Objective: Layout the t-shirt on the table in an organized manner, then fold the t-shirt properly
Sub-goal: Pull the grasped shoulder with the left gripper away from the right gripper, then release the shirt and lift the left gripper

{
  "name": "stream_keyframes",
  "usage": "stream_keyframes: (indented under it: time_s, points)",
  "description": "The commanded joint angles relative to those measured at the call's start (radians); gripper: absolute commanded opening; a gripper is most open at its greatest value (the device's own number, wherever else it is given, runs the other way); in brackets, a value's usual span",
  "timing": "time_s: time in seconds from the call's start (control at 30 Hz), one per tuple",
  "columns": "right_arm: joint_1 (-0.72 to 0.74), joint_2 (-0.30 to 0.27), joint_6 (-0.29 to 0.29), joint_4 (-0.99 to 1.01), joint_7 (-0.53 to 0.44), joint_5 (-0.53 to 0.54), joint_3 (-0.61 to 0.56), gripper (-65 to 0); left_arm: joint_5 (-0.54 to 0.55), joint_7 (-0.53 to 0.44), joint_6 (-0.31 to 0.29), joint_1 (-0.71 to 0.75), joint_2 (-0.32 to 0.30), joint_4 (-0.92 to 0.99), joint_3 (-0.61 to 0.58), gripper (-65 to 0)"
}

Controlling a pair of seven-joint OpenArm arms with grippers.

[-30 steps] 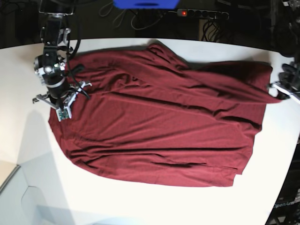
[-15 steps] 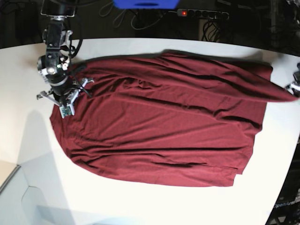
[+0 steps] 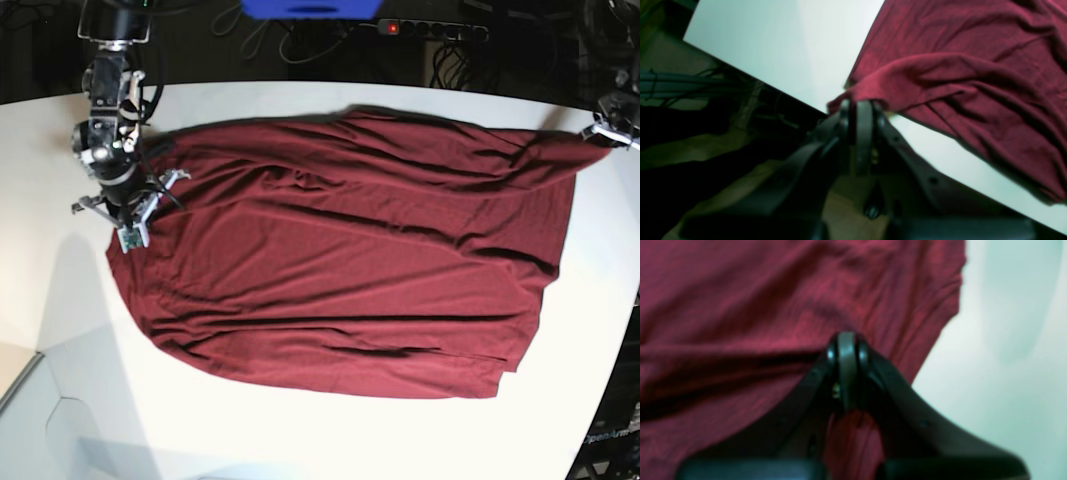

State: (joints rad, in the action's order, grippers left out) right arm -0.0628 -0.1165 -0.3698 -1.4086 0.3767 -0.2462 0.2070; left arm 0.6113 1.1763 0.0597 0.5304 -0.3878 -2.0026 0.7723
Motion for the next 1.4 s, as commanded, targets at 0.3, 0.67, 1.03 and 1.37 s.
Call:
stream_keyframes:
  time_s: [0.3,0.67,1.03,1.37]
  points:
    - [0.074,-0.07,0.001,0.167,-0.028,-0.009,0.002,-65.0,-0.008,-0.012,0.004,0.0,-0.017,0.038,0.008,-65.0]
    - [0.16,-0.082,0.001,0.236,-0.028,-0.009,0.047,-65.0,-0.008,-0.014,0.004,-0.036,-0.017,0.058,-0.11,-65.0]
    - [0.157,-0.074,0.001,0.105,-0.022,-0.008,0.049,-65.0,-0.009,-0.014,0.004,-0.117,-0.024,0.219,-0.121,-65.0]
    - [0.149,-0.068,0.001,0.093,-0.026,-0.008,0.049,-65.0,-0.001,-0.005,0.006,-0.141,-0.07,0.2,-0.087,-47.4]
